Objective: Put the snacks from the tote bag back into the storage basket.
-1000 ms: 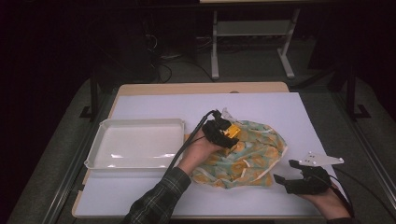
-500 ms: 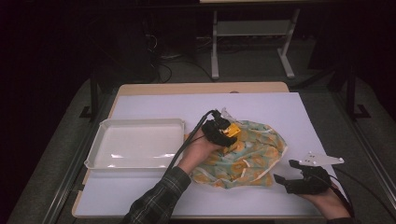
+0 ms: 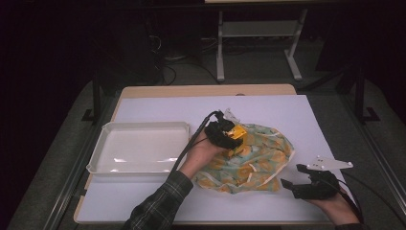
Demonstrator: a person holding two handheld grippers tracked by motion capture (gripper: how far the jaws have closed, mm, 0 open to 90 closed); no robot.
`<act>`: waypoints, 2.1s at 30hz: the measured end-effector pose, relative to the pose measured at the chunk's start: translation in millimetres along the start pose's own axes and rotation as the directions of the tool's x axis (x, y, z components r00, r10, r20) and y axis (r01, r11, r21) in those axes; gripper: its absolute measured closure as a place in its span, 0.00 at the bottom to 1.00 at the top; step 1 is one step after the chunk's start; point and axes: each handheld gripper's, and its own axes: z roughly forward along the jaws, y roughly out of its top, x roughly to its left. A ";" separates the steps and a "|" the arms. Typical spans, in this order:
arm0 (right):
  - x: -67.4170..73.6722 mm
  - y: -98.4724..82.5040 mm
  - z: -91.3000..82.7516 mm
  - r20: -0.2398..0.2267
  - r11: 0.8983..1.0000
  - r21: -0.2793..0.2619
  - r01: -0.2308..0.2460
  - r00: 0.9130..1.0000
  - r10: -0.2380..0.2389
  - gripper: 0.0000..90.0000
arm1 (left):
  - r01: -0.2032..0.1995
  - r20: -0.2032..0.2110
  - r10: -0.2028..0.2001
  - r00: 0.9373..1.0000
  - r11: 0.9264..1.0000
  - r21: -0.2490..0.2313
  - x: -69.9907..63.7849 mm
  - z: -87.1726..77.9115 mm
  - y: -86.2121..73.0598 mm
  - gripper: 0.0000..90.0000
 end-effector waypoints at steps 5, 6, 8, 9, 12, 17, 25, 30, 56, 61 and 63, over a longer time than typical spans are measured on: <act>0.2 0.1 0.2 0.001 1.000 0.001 0.001 1.000 -0.001 0.19 | -0.004 0.002 0.004 1.000 1.000 -0.003 1.2 -12.3 1.4 0.59; 0.2 0.1 0.2 0.001 1.000 0.001 0.001 1.000 -0.001 0.19 | -0.009 0.002 0.009 1.000 1.000 -0.005 1.7 -14.8 1.5 0.59; 0.2 0.0 0.2 0.001 1.000 0.001 0.001 1.000 -0.001 0.19 | -0.013 0.004 0.013 1.000 1.000 -0.007 2.1 -20.0 1.6 0.60; 0.0 0.0 0.3 0.002 1.000 0.001 -0.001 1.000 0.001 0.19 | -0.002 0.014 0.002 1.000 1.000 -0.016 2.2 -25.1 1.6 0.60; -0.1 -0.1 0.4 0.002 1.000 0.001 -0.001 1.000 0.001 0.19 | 0.014 0.025 -0.013 1.000 1.000 -0.026 2.6 -29.8 1.5 0.60; -0.4 -0.2 -0.2 0.004 1.000 0.001 -0.001 1.000 0.001 0.19 | 0.015 0.022 -0.014 1.000 0.999 -0.036 2.9 -41.4 0.7 0.60; -0.1 0.1 0.0 0.005 1.000 0.001 -0.002 1.000 0.002 0.19 | 0.013 0.023 -0.012 1.000 0.999 -0.052 6.0 -63.7 1.4 0.60; 0.3 -0.3 0.8 0.000 1.000 0.001 -0.001 1.000 0.001 0.19 | -0.008 0.009 0.008 1.000 0.999 -0.039 7.8 -80.8 0.7 0.60; 0.2 -1.0 3.1 0.002 1.000 0.011 0.002 1.000 -0.002 0.19 | 0.071 -0.068 -0.076 0.995 0.994 -0.082 35.8 -161.2 -46.2 0.60; 0.2 -1.2 2.6 0.004 1.000 0.013 0.000 1.000 0.000 0.19 | 0.093 -0.076 -0.099 0.992 0.992 -0.080 41.0 -164.8 -61.5 0.60; 0.1 -1.1 2.4 0.003 1.000 0.010 0.002 1.000 -0.002 0.19 | 0.102 -0.079 -0.108 0.991 0.992 -0.076 43.2 -166.5 -67.3 0.60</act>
